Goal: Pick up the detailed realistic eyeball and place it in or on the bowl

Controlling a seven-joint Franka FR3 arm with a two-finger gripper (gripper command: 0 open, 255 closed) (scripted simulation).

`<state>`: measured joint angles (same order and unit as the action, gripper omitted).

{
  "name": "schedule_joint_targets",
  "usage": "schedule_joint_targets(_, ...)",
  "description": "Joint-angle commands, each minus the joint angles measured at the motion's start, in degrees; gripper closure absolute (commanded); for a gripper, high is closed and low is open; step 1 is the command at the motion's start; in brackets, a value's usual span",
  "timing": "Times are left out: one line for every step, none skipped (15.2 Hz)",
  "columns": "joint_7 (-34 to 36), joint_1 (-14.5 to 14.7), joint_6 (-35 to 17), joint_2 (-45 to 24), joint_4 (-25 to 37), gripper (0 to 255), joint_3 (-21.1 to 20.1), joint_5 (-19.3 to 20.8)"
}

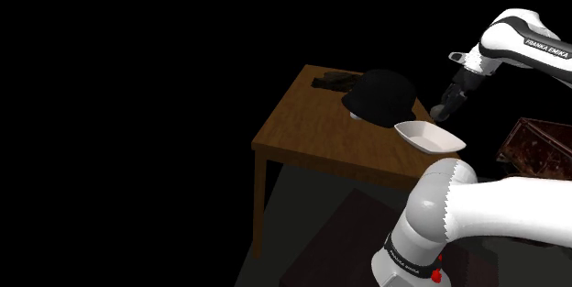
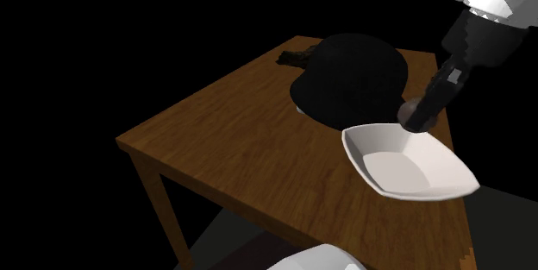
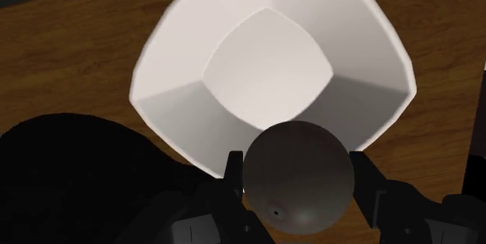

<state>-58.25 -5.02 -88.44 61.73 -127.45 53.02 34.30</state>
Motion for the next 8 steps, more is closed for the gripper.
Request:
schedule_joint_targets(-1.6,0.6,-0.5,-0.4,1.1,255,2.2,1.2)
schedule_joint_targets(-1.5,0.4,-1.0,-0.2,0.4,255,2.6,1.6)
schedule_joint_targets(-1.5,0.3,-1.6,0.1,-0.3,255,3.0,2.0)
schedule_joint_targets(-1.5,0.1,-2.1,0.3,-0.9,255,3.4,2.4)
schedule_joint_targets(-1.5,0.0,-2.7,0.5,-1.6,255,3.8,2.7)
schedule_joint_targets(-1.5,-0.1,-3.2,0.7,-2.2,255,4.2,3.1)
schedule_joint_targets(-1.4,-0.3,-3.8,0.8,-2.9,255,4.7,3.5)
schedule_joint_targets(-1.4,-0.4,-4.3,1.0,-3.5,255,5.1,3.9)
